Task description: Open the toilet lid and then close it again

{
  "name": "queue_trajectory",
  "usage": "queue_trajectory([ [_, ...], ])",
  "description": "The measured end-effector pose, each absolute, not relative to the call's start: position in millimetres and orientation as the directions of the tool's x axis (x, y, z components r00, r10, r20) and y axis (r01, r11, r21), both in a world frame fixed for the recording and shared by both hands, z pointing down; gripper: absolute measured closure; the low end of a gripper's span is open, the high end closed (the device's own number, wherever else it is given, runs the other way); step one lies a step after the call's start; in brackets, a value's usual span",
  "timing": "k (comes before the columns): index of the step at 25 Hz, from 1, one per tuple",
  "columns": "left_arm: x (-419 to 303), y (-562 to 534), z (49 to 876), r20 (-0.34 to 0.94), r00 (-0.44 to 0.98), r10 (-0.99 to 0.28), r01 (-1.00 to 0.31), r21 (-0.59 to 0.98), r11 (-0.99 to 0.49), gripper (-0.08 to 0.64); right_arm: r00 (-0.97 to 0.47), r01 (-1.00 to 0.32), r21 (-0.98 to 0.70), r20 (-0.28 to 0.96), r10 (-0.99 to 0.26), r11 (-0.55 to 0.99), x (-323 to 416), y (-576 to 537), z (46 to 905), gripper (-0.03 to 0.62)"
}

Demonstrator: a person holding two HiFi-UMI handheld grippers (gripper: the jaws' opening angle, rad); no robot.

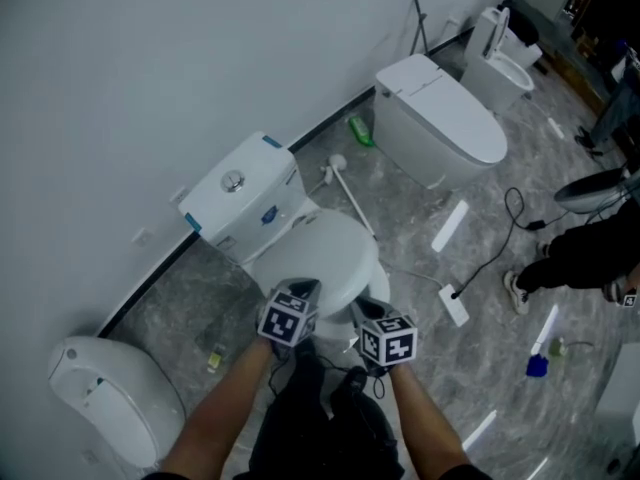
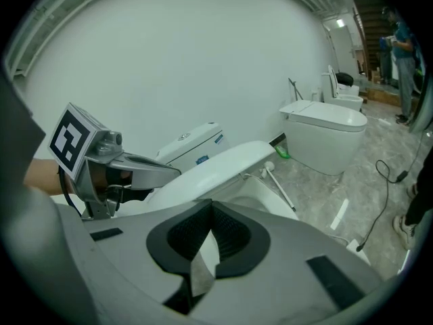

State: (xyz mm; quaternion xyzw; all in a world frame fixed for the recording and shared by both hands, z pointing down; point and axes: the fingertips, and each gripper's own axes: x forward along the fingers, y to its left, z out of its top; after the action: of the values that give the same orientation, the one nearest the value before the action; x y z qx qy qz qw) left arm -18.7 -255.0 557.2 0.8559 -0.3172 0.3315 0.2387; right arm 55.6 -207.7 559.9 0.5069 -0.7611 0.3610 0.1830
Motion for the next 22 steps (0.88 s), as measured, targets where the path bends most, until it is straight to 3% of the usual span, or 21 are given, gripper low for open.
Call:
queue_trajectory([
  [12, 7.1, -224.0, 601.0, 0.692, 0.587, -0.420, -0.731, 0.230, -0.643, 0.556, -0.428, -0.892, -0.391, 0.563, -0.708, 0.228, 87.6, -175.6, 619.3, 0.583],
  [22, 33.2, -195.0, 652.4, 0.699, 0.595, -0.397, -0.724, 0.253, -0.642, 0.555, -0.422, -0.888, -0.419, 0.578, -0.698, 0.189, 115.7, -146.0, 695.7, 0.583],
])
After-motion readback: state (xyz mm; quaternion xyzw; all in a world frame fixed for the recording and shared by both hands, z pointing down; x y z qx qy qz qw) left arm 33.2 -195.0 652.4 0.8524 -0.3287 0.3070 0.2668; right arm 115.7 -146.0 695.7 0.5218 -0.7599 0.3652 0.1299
